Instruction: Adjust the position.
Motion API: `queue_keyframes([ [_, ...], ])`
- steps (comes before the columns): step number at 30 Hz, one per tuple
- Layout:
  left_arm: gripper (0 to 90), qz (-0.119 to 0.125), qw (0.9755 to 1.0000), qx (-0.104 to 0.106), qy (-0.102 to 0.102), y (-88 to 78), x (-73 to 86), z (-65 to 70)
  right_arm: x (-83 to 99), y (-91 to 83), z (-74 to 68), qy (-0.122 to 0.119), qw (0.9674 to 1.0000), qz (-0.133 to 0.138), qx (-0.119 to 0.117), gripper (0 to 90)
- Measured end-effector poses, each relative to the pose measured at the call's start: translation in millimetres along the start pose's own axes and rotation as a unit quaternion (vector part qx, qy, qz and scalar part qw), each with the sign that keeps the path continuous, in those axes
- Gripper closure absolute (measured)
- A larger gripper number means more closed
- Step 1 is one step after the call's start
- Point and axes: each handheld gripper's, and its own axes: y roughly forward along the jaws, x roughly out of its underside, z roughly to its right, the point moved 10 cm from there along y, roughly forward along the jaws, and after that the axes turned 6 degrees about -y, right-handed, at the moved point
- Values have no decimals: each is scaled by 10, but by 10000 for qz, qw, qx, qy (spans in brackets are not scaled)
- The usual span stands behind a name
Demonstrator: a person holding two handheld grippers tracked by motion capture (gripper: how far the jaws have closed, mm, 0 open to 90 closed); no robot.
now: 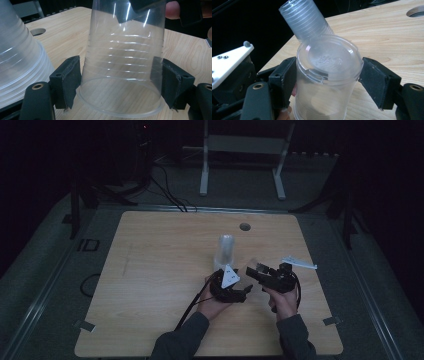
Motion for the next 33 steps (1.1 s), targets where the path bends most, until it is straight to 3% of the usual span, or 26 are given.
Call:
queue_keyframes([
  [15, 251, -33, 10000, -13, 26, -47, -12, -59, 54, -73, -53, -291, 9994, -188, -83, 269],
  [31, 251, -74, 10000, 27, -26, -109, -25, -120, 142, -186, 17, -413, 9985, -361, -68, 276],
  [33, 251, -98, 9999, 90, -16, -129, -30, -122, 175, -187, 31, -499, 9976, -484, 12, 276],
])
